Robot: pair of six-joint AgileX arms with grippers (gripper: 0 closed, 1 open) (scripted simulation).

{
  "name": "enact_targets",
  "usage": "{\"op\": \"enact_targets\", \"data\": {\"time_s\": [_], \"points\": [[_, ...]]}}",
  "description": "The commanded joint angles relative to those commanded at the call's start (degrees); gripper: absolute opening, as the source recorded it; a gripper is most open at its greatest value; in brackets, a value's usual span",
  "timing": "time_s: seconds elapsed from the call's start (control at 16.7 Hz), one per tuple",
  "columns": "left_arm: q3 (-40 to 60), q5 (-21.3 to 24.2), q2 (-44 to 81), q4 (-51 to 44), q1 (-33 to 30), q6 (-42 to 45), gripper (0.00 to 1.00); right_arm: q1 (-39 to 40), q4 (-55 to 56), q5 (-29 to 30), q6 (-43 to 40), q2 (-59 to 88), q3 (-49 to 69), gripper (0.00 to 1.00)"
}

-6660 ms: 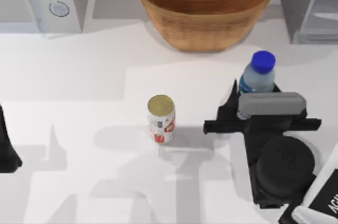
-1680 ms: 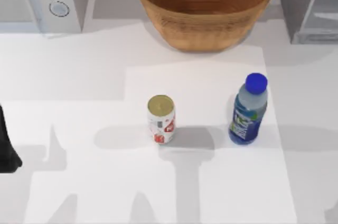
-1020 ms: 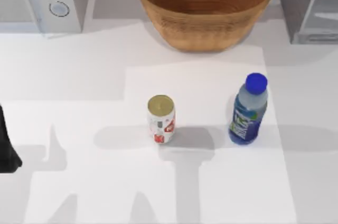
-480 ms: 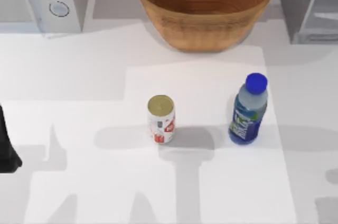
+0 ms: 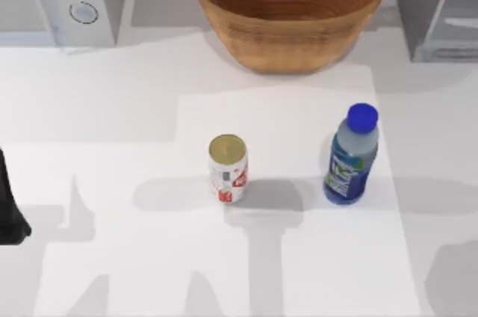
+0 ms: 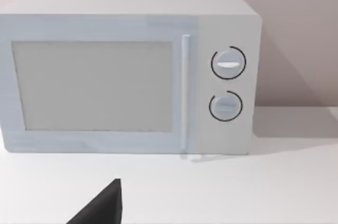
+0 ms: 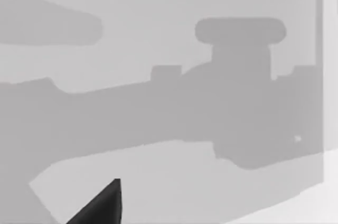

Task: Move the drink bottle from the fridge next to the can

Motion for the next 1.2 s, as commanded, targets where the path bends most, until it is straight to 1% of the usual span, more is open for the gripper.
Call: {"op": "enact_targets", "data": {"time_s": [0.12, 0.24, 0.42, 0.54, 0.66, 1.02, 1.2], "points": [[0.00, 0.00, 0.00, 0.00, 0.00, 0.00, 1.00, -9.96, -0.15, -4.36, -11.95, 12.05, 3.19, 1.00], [0.00, 0.00, 0.00, 0.00, 0.00, 0.00, 1.00, -17.80, -0.29, -7.98, -22.21, 22.05, 5.88, 1.00], [0.00, 0.00, 0.00, 0.00, 0.00, 0.00, 1.00, -25.58, -0.44, -11.94, -33.55, 32.67, 8.84, 1.00], [0.00, 0.00, 0.00, 0.00, 0.00, 0.00, 1.00, -28.40, -0.51, -13.59, -38.21, 36.81, 10.03, 1.00], [0.00, 0.00, 0.00, 0.00, 0.00, 0.00, 1.00, -29.62, -0.56, -14.41, -40.53, 38.66, 10.63, 1.00], [0.00, 0.00, 0.00, 0.00, 0.00, 0.00, 1.00, -29.47, -0.46, -14.43, -40.69, 38.72, 10.51, 1.00], [0.00, 0.00, 0.00, 0.00, 0.00, 0.00, 1.00, -27.07, 2.72, -14.19, -37.07, 39.03, 10.43, 1.00]]}}
